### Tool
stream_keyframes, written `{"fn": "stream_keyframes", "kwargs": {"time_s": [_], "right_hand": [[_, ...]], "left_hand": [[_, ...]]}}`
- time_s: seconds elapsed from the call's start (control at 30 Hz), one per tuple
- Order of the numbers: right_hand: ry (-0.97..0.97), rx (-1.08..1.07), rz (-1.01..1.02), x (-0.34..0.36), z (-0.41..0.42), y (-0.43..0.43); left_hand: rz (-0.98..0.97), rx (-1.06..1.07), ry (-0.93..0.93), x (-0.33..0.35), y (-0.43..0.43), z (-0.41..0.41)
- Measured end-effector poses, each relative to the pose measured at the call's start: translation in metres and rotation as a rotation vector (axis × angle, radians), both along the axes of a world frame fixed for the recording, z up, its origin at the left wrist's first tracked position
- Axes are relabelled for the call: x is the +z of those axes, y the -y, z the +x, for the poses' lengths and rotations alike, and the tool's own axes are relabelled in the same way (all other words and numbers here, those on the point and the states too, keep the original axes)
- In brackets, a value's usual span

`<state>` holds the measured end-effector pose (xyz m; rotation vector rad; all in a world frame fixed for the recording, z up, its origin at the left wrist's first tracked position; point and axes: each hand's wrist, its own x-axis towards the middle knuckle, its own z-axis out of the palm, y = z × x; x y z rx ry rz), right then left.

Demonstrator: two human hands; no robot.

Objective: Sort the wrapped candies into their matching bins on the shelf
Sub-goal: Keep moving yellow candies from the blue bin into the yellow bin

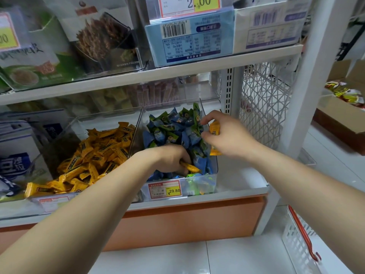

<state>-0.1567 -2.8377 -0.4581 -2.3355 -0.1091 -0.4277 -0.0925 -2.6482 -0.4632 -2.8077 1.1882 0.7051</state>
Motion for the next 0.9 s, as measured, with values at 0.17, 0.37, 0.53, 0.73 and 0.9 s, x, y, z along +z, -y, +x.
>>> {"fn": "stream_keyframes", "kwargs": {"time_s": [0.17, 0.37, 0.53, 0.73, 0.9], "right_hand": [[0.075, 0.010, 0.031, 0.008, 0.000, -0.003], [0.024, 0.086, 0.322, 0.027, -0.008, -0.013], [-0.069, 0.109, 0.458, 0.030, -0.015, -0.018], [-0.013, -0.007, 0.352, 0.032, -0.017, 0.009], [-0.028, -0.060, 0.329, 0.023, -0.013, 0.012]], "left_hand": [[-0.369, 0.136, 0.170, 0.024, -0.022, -0.009], [-1.071, 0.503, -0.061, 0.039, -0.024, -0.044], [-1.210, 0.465, -0.247, 0.033, -0.005, -0.059], [-0.810, 0.258, -0.268, 0.015, -0.016, -0.052], [-0.258, 0.017, -0.159, -0.003, -0.001, -0.053]]}}
